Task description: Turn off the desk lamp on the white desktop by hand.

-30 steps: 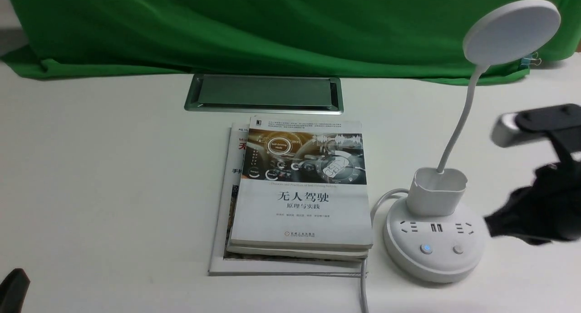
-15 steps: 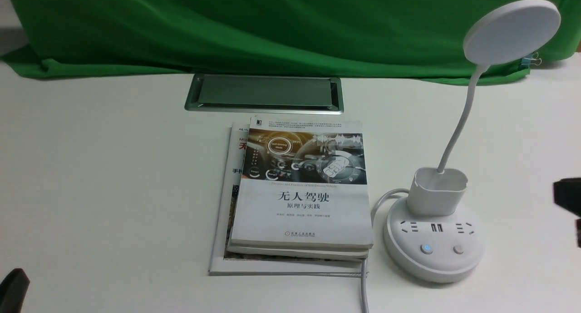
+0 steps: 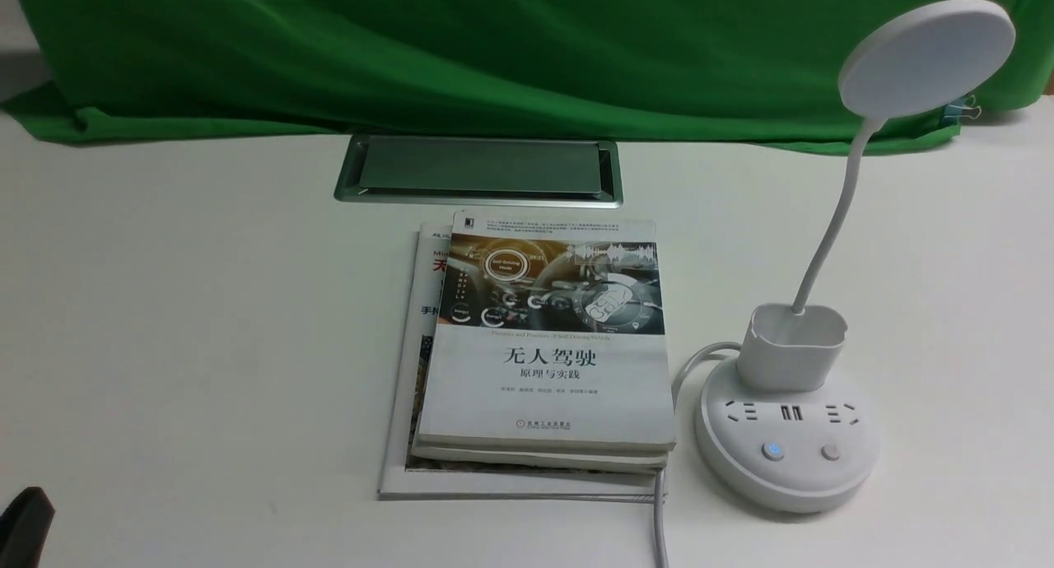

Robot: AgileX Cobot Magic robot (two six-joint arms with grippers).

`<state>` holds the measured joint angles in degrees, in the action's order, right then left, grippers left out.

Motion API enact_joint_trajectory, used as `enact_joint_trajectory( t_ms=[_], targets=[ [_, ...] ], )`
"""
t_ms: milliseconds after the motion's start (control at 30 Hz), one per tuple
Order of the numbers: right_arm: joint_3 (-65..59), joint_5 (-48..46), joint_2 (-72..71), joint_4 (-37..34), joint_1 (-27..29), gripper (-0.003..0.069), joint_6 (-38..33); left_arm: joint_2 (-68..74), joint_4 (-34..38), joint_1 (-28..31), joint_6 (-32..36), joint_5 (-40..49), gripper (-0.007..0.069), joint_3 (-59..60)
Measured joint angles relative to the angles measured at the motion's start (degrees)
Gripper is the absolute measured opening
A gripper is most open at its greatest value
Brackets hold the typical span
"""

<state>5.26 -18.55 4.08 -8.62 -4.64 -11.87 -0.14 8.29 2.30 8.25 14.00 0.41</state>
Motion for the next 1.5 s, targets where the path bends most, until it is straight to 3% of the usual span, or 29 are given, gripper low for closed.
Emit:
enact_joint_trajectory(
  t_ms=[200, 1500],
  targets=[
    [-5.48, 1.85, -3.9, 0.41, 0.0, 0.0026, 0.95, 0.0, 0.0, 0.0, 0.0, 0.0, 0.0242, 0.0],
    [-5.83, 4.08, -3.9, 0.59, 0.0, 0.0029, 0.57, 0.0, 0.0, 0.0, 0.04, 0.0, 0.0242, 0.0]
  ],
)
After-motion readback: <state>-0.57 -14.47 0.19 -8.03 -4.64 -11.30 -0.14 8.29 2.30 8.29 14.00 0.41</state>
